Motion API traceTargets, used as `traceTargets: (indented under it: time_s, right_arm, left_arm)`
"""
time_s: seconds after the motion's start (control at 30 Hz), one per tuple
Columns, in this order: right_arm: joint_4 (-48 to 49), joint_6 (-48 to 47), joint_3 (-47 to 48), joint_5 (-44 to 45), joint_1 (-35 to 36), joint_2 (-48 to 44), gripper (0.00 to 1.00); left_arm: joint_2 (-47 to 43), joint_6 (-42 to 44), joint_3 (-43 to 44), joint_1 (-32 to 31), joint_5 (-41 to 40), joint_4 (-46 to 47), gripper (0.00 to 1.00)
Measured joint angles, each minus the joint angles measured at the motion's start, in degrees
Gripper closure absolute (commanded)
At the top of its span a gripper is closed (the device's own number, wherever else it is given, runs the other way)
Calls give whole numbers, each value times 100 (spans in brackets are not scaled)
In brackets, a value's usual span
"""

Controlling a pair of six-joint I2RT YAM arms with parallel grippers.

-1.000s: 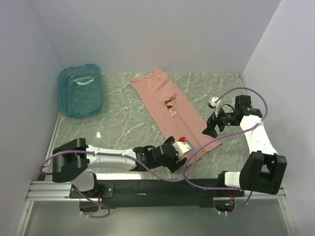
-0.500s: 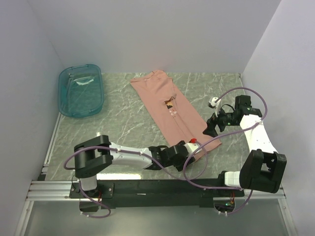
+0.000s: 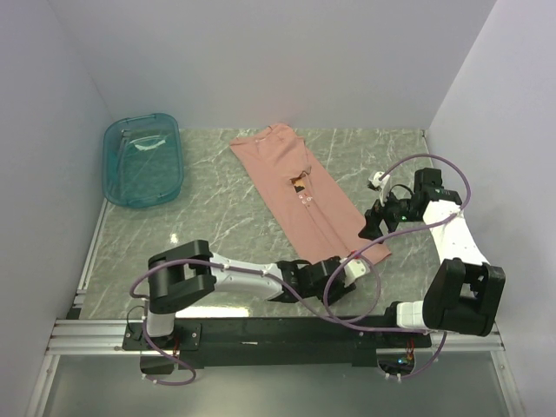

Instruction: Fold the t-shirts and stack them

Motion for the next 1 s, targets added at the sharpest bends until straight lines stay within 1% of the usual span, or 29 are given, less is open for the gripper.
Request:
traceTargets:
  time_s: [0.17,0.33,0.53,0.57,0.63,0.67,0.7,0.77,0.8,0.87,1.0]
  right_arm:
    - [-13,20,22,28,0,22,5]
    - [-20,20,26,28,-2,61,5]
    - [-70,15,28,28,-7,63,5]
    - [-83,13,28,28,-9,63,5]
    - [-114,-4,28,28,-9,63,5]
    - [-133,-13,31,31,-9,63,5]
    - [-155,-37,33,39,-7,63,5]
    - [-212,-103,39,92,-7,63,6]
    - [-254,-173,44,140,-7,63,6]
    - [-313,-334,46,291,-7,63,6]
    - [-466,-994,2,826,-15,11,7]
  left_arm:
    - [317,-33,201,-170,-103,-214,54]
    - [520,-101,457,-214,-481,-494,58]
    - [793,-155,811,-212,-933,-673,72]
    - [802,-160,817,-214,-1005,-688,78]
    - [804,-157,822,-216,-1180,-752,82]
    - [804,-157,822,-216,-1239,-767,86]
    - [804,-160,820,-216,-1300,-785,89]
    - [804,-153,820,-216,-1375,-807,91]
    - [804,-142,817,-216,-1386,-804,95]
    - [802,-138,804,-216,-1388,-789,98]
    - [695,-85,603,-216,-1303,-608,100]
